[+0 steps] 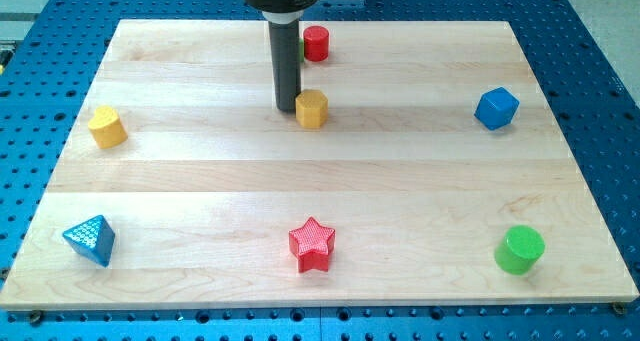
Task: Push the heart into the hexagon
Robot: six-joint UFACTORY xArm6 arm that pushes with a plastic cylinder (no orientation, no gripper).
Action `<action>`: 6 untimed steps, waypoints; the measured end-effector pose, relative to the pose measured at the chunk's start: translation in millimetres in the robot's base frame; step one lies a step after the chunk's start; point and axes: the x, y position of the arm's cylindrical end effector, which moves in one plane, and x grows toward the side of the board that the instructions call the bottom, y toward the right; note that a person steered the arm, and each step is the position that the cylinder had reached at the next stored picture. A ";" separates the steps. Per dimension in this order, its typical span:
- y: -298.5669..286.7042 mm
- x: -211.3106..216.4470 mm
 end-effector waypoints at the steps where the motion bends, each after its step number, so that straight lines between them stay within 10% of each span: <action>1: 39.1 24.9; 4: -138.4 -20.7; 6: -242.6 26.5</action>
